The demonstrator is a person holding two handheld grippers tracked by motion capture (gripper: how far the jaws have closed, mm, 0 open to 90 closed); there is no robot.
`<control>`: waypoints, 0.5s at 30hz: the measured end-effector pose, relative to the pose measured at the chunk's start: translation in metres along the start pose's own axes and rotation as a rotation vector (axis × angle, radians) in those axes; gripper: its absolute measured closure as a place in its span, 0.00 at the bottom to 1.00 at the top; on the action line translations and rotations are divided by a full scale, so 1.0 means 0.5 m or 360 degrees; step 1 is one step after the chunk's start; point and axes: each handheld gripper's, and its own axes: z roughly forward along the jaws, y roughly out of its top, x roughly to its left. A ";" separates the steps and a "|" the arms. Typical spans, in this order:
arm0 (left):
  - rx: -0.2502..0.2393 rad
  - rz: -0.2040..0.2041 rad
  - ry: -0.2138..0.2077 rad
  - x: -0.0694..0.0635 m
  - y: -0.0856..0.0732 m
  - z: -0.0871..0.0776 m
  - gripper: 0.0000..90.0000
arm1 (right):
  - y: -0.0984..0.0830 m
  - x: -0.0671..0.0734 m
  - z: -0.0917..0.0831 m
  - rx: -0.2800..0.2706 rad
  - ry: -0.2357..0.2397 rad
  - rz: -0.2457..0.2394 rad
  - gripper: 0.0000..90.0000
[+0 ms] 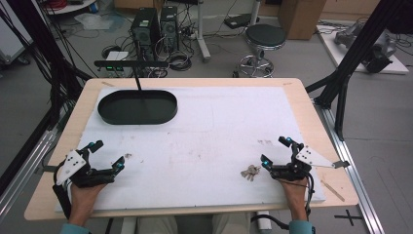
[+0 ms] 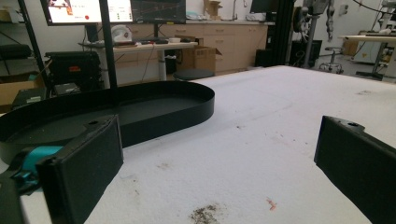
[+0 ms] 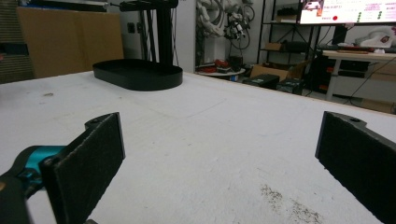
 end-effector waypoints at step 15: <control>0.0004 -0.0003 0.0003 0.001 0.000 0.000 0.02 | 0.000 0.001 0.000 0.0001 -0.0008 -0.0023 0.01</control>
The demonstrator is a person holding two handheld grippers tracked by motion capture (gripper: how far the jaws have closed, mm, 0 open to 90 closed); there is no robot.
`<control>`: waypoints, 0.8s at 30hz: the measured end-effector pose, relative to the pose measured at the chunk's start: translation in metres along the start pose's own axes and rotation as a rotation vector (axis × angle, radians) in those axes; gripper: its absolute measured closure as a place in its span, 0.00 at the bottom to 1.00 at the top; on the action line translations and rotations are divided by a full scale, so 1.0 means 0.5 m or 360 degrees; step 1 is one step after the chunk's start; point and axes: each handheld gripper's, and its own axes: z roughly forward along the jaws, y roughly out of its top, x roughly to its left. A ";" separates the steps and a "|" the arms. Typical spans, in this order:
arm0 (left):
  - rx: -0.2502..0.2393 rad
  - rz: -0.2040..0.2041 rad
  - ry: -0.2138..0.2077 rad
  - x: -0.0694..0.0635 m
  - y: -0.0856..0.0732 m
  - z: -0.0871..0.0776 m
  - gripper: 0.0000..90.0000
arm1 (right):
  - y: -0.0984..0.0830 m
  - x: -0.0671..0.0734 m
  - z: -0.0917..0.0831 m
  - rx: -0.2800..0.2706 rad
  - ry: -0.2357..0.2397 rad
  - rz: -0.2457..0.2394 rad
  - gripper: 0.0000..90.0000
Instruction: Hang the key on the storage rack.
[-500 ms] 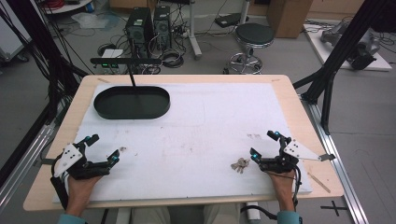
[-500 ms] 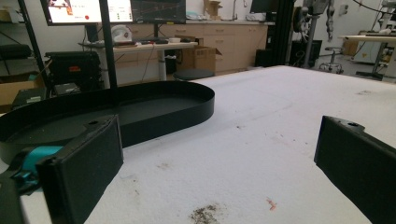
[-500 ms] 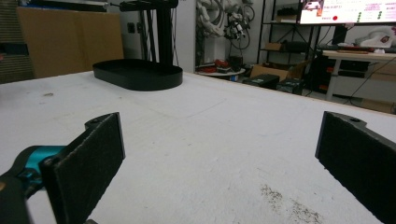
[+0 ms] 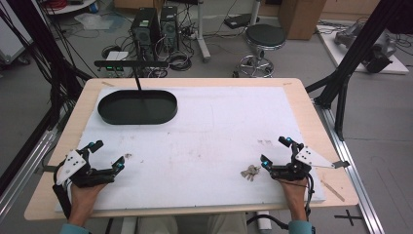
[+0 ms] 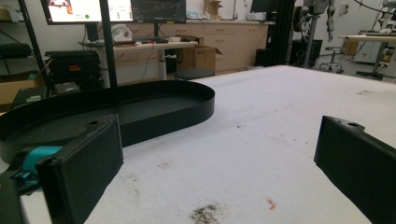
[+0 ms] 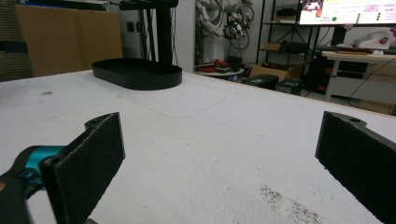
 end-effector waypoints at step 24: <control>-0.0015 -0.0045 -0.0007 0.005 0.000 -0.001 0.02 | 0.092 0.010 -0.001 0.0268 0.0250 -0.0118 0.01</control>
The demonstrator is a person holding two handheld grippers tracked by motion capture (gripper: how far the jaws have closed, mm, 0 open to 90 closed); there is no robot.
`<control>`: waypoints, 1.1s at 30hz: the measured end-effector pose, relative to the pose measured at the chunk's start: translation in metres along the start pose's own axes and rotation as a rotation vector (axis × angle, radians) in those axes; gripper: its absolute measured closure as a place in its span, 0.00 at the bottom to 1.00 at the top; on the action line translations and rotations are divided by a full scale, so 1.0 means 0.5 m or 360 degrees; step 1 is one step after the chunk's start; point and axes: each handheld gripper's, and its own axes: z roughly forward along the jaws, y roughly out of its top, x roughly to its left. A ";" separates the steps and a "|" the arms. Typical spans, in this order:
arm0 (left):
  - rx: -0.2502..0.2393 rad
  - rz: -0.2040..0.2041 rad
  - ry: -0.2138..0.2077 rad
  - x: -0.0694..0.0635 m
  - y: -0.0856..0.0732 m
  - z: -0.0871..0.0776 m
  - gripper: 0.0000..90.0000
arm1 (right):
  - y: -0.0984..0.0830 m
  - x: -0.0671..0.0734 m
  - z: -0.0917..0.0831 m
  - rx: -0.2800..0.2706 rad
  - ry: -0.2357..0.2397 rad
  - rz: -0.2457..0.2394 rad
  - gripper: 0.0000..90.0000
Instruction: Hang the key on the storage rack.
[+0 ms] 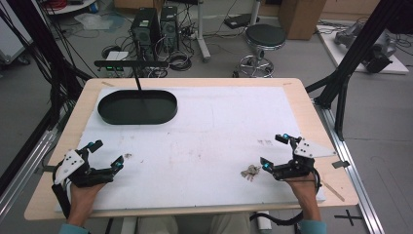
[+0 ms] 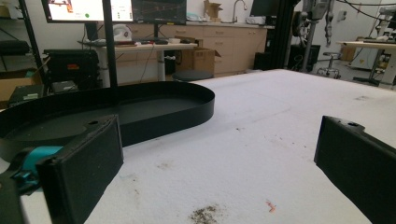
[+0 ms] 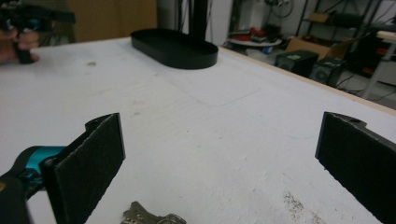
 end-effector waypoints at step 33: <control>0.0009 0.0016 -0.0001 -0.002 0.000 0.001 0.02 | 0.039 -0.055 0.070 0.0821 0.0666 -0.0334 0.02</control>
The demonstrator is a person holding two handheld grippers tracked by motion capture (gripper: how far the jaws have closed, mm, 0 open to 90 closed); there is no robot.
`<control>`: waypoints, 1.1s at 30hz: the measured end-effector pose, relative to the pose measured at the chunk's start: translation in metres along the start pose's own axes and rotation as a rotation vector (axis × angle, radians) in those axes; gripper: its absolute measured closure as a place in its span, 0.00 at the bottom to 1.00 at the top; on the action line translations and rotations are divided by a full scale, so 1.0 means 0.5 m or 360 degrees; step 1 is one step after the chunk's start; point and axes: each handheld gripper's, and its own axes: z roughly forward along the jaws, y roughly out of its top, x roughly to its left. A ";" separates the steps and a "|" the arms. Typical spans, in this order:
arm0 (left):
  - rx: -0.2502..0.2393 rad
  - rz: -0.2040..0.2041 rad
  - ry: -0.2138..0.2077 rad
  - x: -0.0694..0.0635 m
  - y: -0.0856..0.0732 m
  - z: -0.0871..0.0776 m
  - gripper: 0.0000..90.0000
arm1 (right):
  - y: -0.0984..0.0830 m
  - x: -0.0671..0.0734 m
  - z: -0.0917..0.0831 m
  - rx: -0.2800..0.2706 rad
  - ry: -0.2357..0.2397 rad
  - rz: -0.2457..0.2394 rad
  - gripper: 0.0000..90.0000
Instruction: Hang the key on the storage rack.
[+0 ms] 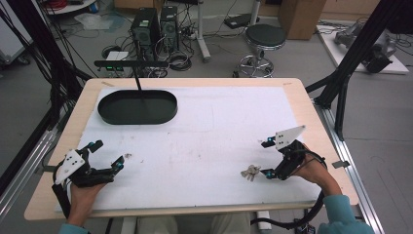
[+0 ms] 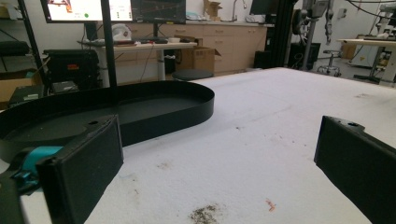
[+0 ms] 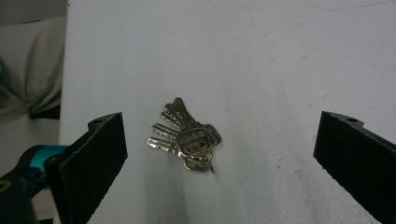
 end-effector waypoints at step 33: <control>0.0001 0.0001 -0.0007 0.001 0.000 0.000 0.02 | -0.003 -0.015 0.036 0.0369 0.0142 -0.0044 0.55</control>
